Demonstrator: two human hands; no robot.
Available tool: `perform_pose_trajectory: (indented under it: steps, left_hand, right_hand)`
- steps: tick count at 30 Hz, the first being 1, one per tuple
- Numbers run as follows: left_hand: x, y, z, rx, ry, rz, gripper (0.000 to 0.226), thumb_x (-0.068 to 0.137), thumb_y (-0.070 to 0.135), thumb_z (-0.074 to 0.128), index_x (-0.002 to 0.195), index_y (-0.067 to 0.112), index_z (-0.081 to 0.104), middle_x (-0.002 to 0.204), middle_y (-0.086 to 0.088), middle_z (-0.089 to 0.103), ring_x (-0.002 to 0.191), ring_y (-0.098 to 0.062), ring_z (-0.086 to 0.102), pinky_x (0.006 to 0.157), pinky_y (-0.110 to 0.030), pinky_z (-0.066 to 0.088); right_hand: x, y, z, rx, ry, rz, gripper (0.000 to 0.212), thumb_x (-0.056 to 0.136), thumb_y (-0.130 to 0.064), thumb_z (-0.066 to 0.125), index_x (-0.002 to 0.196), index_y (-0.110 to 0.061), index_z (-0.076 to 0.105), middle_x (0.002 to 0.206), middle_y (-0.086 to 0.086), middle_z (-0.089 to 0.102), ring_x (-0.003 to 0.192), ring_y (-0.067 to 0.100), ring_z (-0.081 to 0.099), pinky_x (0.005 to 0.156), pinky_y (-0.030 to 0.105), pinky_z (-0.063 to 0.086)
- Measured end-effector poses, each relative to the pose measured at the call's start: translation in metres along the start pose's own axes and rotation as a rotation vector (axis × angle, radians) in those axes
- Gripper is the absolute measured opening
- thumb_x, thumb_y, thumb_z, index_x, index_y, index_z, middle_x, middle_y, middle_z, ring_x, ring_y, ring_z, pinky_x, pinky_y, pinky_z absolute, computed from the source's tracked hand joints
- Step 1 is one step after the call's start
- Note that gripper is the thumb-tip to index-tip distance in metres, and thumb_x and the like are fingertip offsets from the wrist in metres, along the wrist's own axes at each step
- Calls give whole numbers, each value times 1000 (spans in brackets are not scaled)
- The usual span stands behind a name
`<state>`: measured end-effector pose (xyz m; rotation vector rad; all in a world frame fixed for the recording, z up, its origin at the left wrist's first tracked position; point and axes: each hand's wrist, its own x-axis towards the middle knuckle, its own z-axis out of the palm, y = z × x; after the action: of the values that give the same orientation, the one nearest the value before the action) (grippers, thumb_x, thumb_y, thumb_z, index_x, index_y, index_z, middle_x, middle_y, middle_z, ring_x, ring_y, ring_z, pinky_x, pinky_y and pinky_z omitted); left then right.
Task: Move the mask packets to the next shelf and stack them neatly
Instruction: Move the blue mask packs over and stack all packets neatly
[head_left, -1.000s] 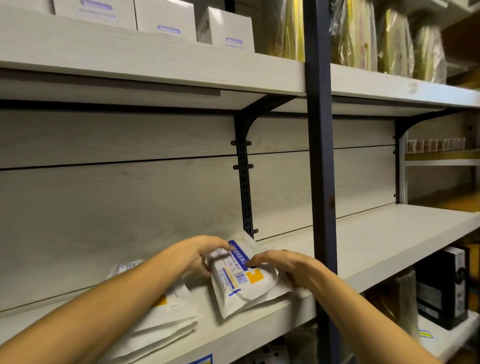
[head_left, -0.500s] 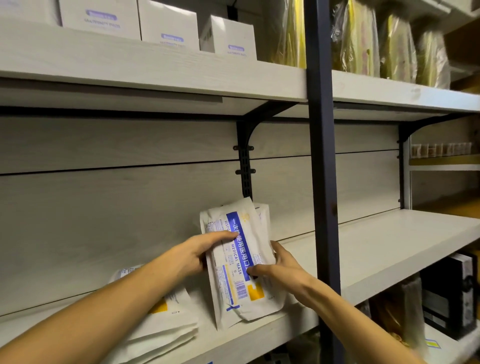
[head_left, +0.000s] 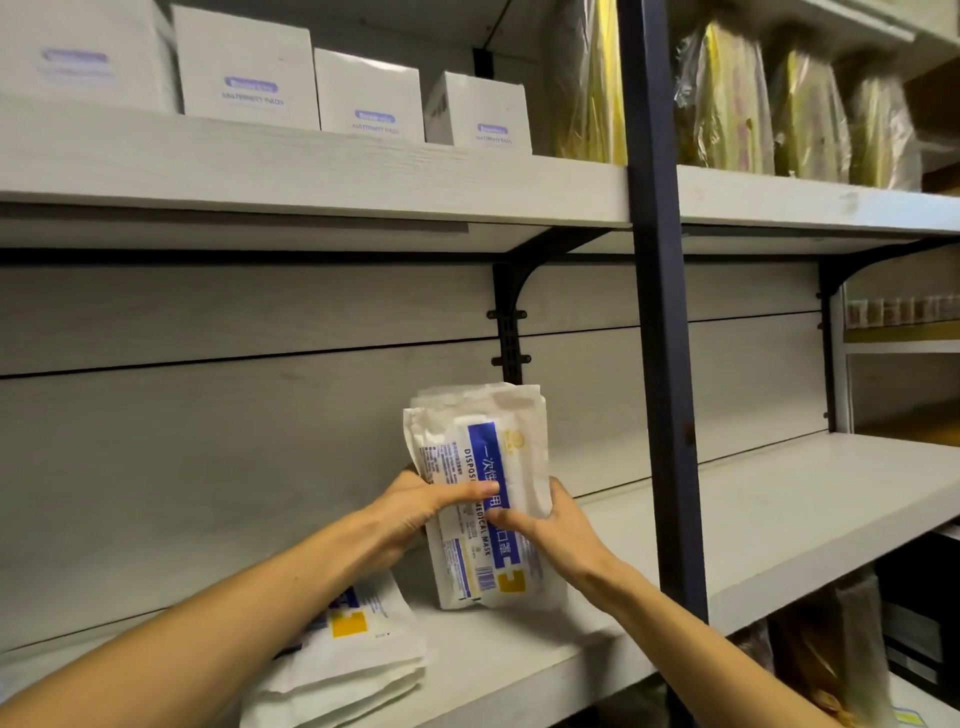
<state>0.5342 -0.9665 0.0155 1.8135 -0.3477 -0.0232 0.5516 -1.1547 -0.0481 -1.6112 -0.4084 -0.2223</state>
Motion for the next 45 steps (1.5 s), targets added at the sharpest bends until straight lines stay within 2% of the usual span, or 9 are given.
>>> perform_pose_trajectory:
  steps: [7,18,21,27,31,35,38,42,45]
  left_hand:
    - [3,-4,-2,72,-18,-33,39,83,38,79,117,21,71,104,-1,80,95,-20,77,81,-39,59]
    - [22,2,-3,141,27,-387,60,83,74,59,95,17,71,94,-5,80,87,-23,78,82,-35,62]
    - [27,-8,-7,230,-16,-529,74,82,78,56,113,13,71,107,-8,78,91,-24,76,71,-31,63]
    - [19,19,-18,468,137,-301,98,89,63,61,159,9,20,165,-13,23,146,-33,35,114,-42,36]
    - [8,15,-69,614,506,-78,73,89,45,69,145,6,45,151,-15,46,136,-31,47,108,-37,39]
    - [-27,-32,-116,492,683,-176,69,80,51,70,134,8,58,138,-15,58,124,-33,56,106,-45,47]
    - [-52,-58,-134,226,672,-407,72,89,51,67,143,8,48,146,-16,50,129,-34,51,102,-43,46]
    - [-70,-66,-124,-135,448,-560,48,93,48,62,105,1,60,96,-19,68,78,-28,67,50,-30,58]
    - [-70,-78,-118,-107,294,-581,37,98,31,60,114,-1,69,100,-19,77,69,-26,74,61,-34,63]
  right_hand:
    - [0,7,-4,47,-15,64,73,74,-46,79,135,-22,45,116,-1,71,98,13,74,68,21,60]
    - [21,-18,-13,-141,-107,312,44,90,-47,67,112,-9,64,87,3,80,72,17,78,69,30,64]
    - [21,-12,-20,-131,-296,518,41,97,-46,57,113,-9,65,91,3,79,71,16,76,65,23,61]
    - [26,10,-22,-254,-360,637,42,97,-49,55,108,-11,68,91,3,79,69,14,72,68,24,57]
    - [32,-2,-15,-356,-366,676,40,94,-52,61,102,-13,70,86,1,79,67,15,73,65,24,58]
    - [41,0,-14,-455,-321,658,50,86,-55,68,111,-12,68,101,5,80,95,26,76,97,38,58]
    - [45,3,-12,-468,-265,601,49,87,-51,69,112,-10,67,97,7,80,87,25,78,89,38,61]
    - [43,6,-8,-399,-273,561,38,96,-41,61,114,-9,67,104,8,78,84,23,76,77,33,62]
    - [43,11,-2,-340,-277,547,35,99,-35,56,115,-6,66,110,11,77,93,28,75,86,37,60]
